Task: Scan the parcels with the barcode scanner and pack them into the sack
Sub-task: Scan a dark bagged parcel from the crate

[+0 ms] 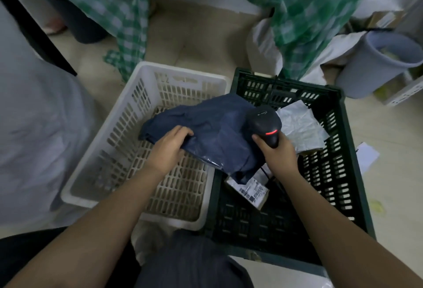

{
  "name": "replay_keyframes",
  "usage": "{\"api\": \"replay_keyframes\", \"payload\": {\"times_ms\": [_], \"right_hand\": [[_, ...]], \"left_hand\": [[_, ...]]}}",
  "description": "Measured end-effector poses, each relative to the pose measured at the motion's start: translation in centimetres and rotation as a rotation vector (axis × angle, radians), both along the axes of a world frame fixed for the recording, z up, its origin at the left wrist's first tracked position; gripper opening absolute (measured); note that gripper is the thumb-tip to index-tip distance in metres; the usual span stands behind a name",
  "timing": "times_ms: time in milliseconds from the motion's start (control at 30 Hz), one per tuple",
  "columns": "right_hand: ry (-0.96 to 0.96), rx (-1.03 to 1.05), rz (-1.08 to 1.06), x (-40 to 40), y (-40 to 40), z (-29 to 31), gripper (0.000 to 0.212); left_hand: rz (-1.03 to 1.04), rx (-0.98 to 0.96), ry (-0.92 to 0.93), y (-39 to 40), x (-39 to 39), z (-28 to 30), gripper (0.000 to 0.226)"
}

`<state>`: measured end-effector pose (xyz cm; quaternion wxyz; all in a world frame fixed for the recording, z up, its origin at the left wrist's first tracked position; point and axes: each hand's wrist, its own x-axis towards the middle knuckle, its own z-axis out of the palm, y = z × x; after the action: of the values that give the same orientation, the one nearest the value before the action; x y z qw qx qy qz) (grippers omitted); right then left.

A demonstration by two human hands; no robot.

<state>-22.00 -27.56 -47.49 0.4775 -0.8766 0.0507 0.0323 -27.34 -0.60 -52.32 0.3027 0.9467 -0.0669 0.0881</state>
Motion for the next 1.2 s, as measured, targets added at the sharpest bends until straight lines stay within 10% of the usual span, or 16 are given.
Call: {"api": "replay_keyframes", "payload": {"times_ms": [367,633,1000,1200], "right_hand": [[-0.365,0.142,0.023,-2.4,-2.2,17.9,0.027],[-0.455,0.081,0.027,-5.5,-3.9,24.3,0.025],[-0.149,-0.157,-0.094,0.9,-4.4,12.3,0.029],[-0.183,-0.279,-0.118,4.6,-2.7,7.1,0.023]], "left_hand": [[0.18,0.229,-0.121,-4.1,1.7,20.5,0.021],[-0.095,0.208,-0.022,-8.5,1.2,28.8,0.011],[0.026,0.132,-0.128,-10.0,5.2,16.7,0.042],[0.239,-0.203,0.275,-2.7,3.8,6.7,0.071]]}}
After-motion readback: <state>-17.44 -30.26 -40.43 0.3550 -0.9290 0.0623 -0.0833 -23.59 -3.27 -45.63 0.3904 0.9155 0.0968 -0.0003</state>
